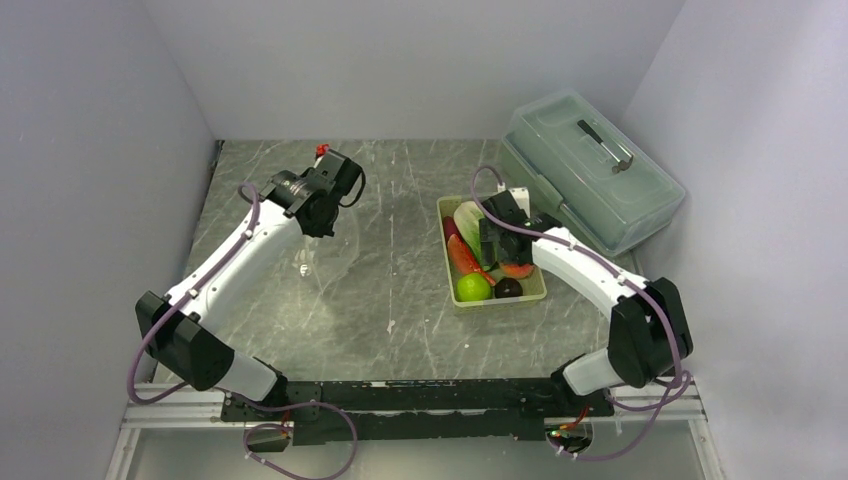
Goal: Place the food in the zip-top bag and seal the zipper
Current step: Pick up the fake fruit from the bin.
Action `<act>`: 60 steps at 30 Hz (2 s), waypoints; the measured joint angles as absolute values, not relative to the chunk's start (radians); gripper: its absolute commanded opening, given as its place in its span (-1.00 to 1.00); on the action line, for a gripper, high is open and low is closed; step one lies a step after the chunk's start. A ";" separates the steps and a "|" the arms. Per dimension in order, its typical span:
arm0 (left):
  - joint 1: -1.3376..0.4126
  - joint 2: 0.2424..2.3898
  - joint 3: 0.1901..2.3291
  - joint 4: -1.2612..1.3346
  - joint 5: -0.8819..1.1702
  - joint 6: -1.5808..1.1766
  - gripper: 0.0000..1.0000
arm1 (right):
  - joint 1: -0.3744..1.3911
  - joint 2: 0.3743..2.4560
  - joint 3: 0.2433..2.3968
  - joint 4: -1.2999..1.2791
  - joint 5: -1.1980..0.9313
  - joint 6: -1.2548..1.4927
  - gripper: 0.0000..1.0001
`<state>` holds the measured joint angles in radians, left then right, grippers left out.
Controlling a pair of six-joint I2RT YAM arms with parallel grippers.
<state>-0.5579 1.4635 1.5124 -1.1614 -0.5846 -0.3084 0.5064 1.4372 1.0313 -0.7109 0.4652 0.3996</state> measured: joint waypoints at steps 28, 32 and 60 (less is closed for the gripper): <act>-0.558 1.448 1.509 -1.148 -0.572 -0.308 -1.00 | 0.491 1.533 1.034 -0.698 0.465 0.411 0.86; -0.558 1.448 1.509 -1.148 -0.571 -0.308 -1.00 | 0.491 1.544 1.034 -0.697 0.466 0.413 0.67; -0.558 1.448 1.509 -1.148 -0.570 -0.308 -1.00 | 0.560 1.326 1.141 -0.770 0.502 0.424 0.02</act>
<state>-0.5579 1.4479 1.5085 -1.1477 -0.5697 -0.3080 0.5602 1.3262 1.1412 -0.7704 0.5022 0.4244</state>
